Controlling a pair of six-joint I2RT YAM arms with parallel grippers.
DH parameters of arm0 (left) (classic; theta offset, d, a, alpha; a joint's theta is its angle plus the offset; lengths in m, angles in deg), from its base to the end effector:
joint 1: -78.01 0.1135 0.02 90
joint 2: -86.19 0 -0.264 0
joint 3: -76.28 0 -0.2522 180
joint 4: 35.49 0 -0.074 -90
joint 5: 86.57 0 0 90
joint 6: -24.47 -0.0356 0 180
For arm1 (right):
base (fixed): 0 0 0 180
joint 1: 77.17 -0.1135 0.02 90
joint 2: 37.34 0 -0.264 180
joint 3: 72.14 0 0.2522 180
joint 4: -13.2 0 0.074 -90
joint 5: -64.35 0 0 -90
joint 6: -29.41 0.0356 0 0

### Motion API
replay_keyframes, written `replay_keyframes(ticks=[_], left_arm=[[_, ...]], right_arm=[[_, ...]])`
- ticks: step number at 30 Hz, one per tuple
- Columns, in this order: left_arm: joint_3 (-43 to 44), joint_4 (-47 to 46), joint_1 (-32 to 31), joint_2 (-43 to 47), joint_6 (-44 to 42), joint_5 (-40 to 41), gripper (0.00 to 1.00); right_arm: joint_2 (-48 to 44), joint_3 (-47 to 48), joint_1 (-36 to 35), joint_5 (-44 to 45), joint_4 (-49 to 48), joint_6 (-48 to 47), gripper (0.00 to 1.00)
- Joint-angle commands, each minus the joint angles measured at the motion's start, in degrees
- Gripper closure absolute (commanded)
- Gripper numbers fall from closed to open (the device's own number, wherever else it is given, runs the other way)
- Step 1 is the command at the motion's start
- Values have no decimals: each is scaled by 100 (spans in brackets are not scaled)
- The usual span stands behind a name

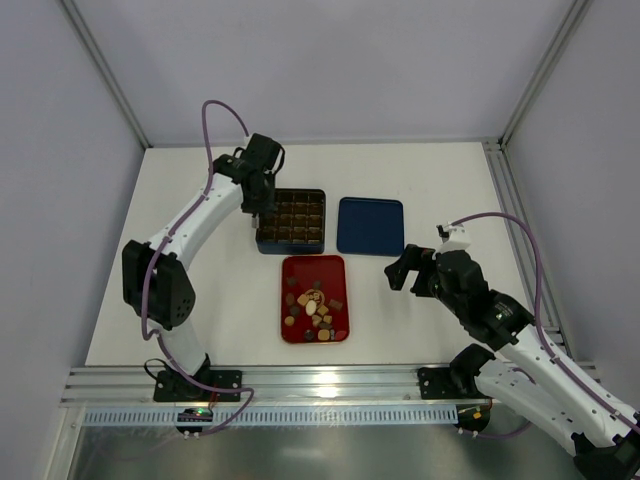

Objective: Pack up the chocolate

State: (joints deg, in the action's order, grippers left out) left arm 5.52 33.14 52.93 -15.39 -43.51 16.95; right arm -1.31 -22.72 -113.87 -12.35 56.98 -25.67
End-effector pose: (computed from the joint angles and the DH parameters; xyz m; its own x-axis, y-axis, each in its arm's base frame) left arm 0.3438 -0.1517 0.3108 -0.8502 -0.0046 -0.5265 -0.0101 0.9999 0.0076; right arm 0.1216 0.0804 0.2722 -0.5744 0.2666 -0.7739 -0.1142 0.9101 0.3984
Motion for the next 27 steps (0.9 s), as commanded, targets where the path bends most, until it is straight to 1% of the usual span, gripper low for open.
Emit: replay_keyframes(ticks=[1,6,15,23,27], left_arm=[[217,-240,47,-2,-66,107,69],[216,-223,47,24,-84,98,65],[252,-170,47,103,-84,72,64],[208,85,-23,647,-58,-349,66],[-20,181,-260,990,-58,-490,66]], right_arm=[[9,38,-21,15,-163,94,0],[18,55,-21,6,-163,94,0],[27,38,-21,-3,-163,94,0],[44,108,-20,50,-172,68,0],[36,108,-21,111,-163,68,0]])
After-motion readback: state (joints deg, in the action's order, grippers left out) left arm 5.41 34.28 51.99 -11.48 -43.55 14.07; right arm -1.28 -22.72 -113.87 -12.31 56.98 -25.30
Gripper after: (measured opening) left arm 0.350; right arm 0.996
